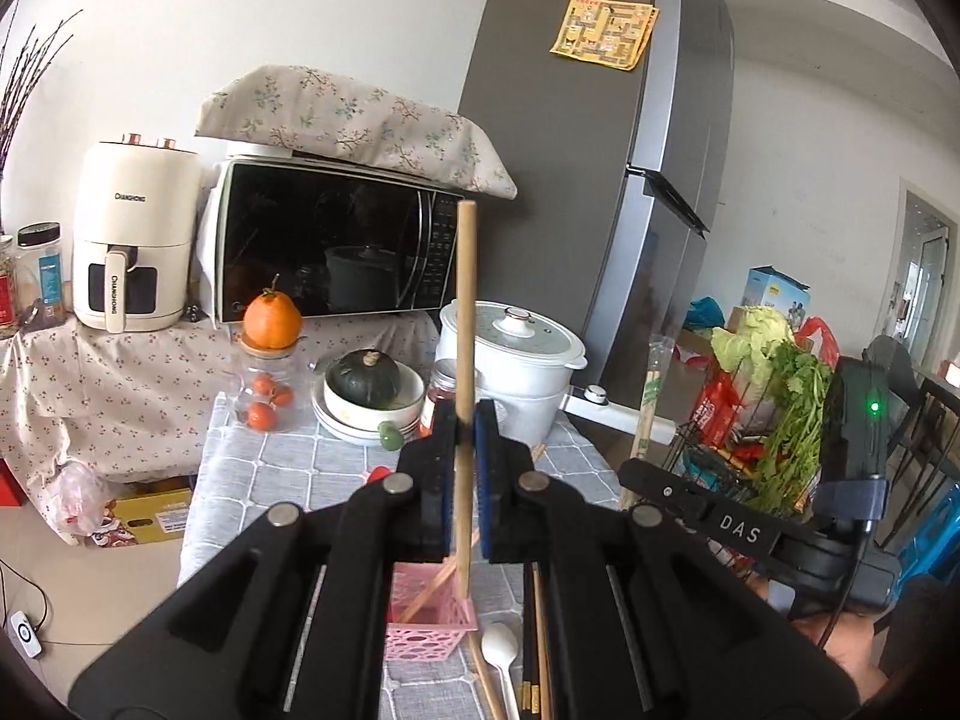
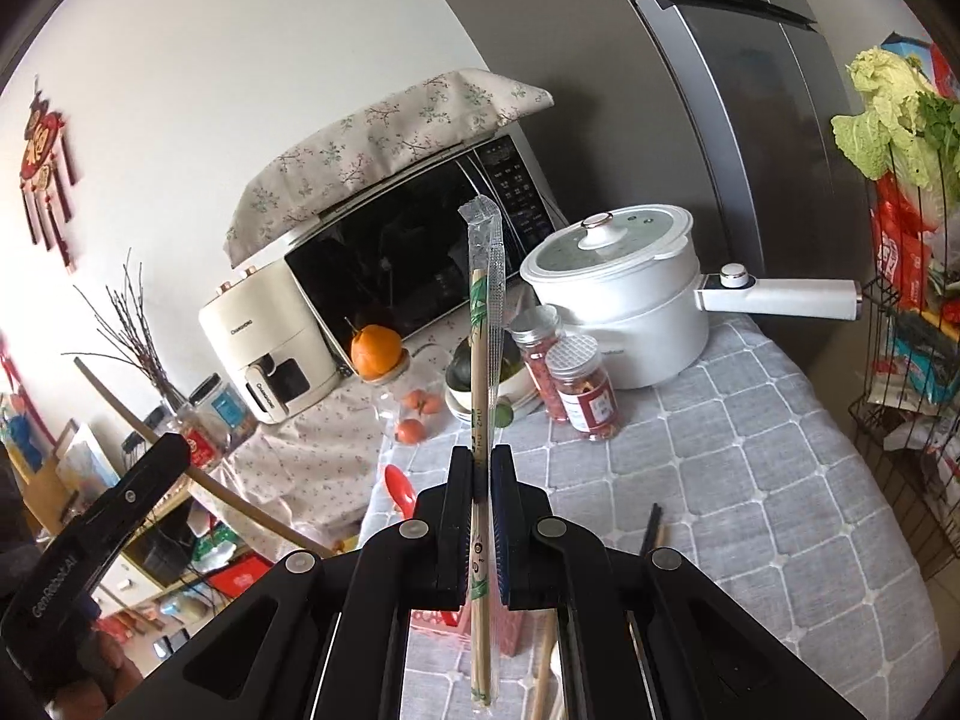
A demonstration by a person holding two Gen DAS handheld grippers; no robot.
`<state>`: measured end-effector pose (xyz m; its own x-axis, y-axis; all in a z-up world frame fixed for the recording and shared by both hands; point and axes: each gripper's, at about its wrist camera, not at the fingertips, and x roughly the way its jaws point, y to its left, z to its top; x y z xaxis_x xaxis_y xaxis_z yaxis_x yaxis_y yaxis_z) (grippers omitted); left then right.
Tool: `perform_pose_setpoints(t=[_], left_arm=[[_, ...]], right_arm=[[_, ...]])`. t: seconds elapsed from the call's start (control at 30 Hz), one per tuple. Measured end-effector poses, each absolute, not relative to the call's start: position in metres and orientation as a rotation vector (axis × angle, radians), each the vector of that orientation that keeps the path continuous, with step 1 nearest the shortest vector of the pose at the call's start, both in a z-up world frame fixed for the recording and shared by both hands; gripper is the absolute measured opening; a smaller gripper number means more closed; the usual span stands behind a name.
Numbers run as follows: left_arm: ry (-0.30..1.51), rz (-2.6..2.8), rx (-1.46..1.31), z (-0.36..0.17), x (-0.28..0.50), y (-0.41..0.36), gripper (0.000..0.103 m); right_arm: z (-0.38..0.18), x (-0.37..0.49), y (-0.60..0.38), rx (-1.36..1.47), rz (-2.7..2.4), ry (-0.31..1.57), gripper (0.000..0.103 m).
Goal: Organize utensils
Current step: 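Lift the wooden chopstick with the left gripper and drop it into the pink basket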
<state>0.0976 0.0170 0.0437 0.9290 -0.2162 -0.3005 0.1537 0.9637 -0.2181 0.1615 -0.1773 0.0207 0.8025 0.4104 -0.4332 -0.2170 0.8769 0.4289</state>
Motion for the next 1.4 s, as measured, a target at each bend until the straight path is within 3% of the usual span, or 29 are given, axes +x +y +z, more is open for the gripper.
perform_pose_setpoints(t=[0.57, 0.6, 0.73, 0.83, 0.93, 1.4], left_arm=[[0.538, -0.155, -0.198, -0.015, 0.142, 0.036, 0.007], [0.551, -0.152, -0.215, -0.015, 0.143, 0.039, 0.011], [0.579, -0.13, -0.279, -0.01, 0.14, 0.052, 0.044], [0.596, -0.11, -0.302, -0.005, 0.13, 0.063, 0.063], [0.645, -0.086, -0.322, -0.006, 0.121, 0.074, 0.074], [0.812, -0.012, -0.297, -0.038, 0.11, 0.098, 0.09]], right_arm=[[0.018, 0.179, -0.142, 0.371, 0.341, 0.465, 0.007], [0.017, 0.181, -0.139, 0.366, 0.34, 0.462, 0.007], [0.015, 0.185, -0.125, 0.333, 0.332, 0.457, 0.007], [0.013, 0.188, -0.114, 0.298, 0.324, 0.453, 0.007], [0.01, 0.191, -0.104, 0.262, 0.312, 0.45, 0.007], [-0.011, 0.2, -0.072, 0.133, 0.22, 0.429, 0.007]])
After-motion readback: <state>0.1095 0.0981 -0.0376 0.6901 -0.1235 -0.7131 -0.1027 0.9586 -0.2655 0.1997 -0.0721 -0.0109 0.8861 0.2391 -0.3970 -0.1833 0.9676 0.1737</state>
